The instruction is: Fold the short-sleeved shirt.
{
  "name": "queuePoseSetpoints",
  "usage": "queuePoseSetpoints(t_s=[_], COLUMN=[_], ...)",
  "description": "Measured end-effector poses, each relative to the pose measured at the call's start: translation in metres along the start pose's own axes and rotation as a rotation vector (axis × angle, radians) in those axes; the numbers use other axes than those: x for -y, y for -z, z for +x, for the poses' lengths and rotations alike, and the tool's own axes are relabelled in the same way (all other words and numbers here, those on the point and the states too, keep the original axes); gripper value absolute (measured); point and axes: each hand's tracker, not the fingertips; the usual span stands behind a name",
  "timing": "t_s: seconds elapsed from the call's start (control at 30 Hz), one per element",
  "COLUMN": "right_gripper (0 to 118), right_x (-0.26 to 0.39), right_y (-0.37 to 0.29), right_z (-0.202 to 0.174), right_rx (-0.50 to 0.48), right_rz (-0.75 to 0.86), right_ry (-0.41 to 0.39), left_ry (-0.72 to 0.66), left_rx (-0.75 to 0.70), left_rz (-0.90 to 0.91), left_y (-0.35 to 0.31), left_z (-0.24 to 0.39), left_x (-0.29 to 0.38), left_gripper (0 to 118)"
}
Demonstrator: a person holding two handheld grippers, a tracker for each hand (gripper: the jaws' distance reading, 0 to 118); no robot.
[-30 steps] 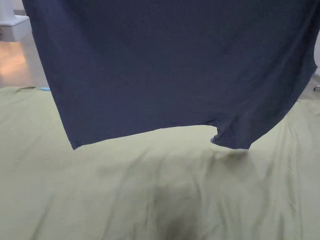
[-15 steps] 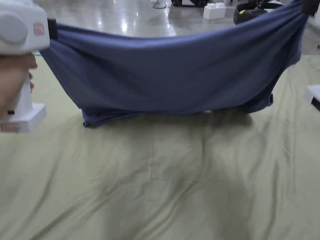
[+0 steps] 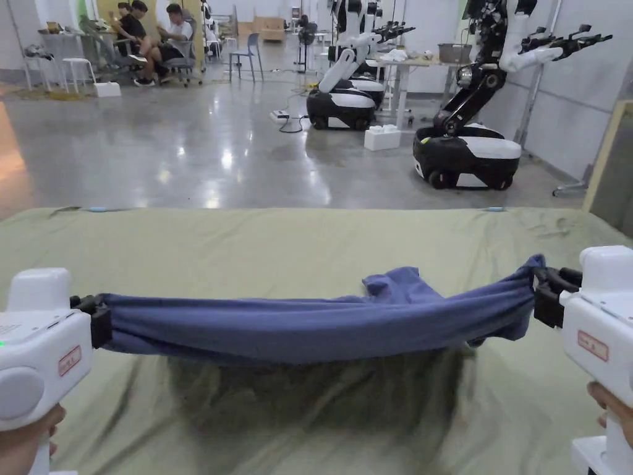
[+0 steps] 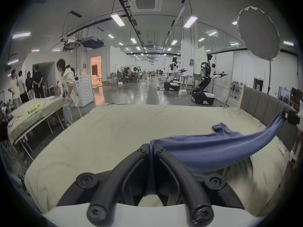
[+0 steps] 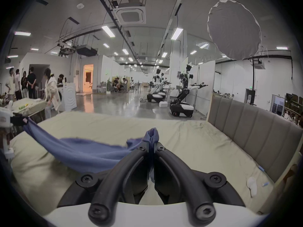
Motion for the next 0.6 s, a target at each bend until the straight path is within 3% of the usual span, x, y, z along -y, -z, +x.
queuePoseSetpoints(t_s=[0.13,0.2,0.3,0.5,0.6], right_gripper=[7,7,7,7,8], right_x=[0.063,0.097,0.138,0.207,0.223], right_y=[-0.066,-0.095,-0.122,-0.132,-0.125], right_z=[-0.001,-0.002,-0.006,-0.015,-0.014], right_rx=[-0.008,-0.011,-0.008,-0.014,-0.018], right_rz=[-0.056,-0.104,-0.166,-0.319,-0.378], right_ry=[-0.005,0.04,0.043,-0.015,-0.006], left_ry=[0.03,0.005,-0.001,0.013,0.041], left_rx=[0.045,0.072,0.086,0.093,0.083], left_rz=[-0.022,-0.082,-0.148,-0.253,-0.312], left_y=[-0.052,-0.073,-0.091,-0.087,-0.081], left_z=[-0.006,-0.011,-0.021,-0.032,-0.03], left_x=[0.056,0.088,0.128,0.189,0.207], left_gripper=[4,4,4,5,9])
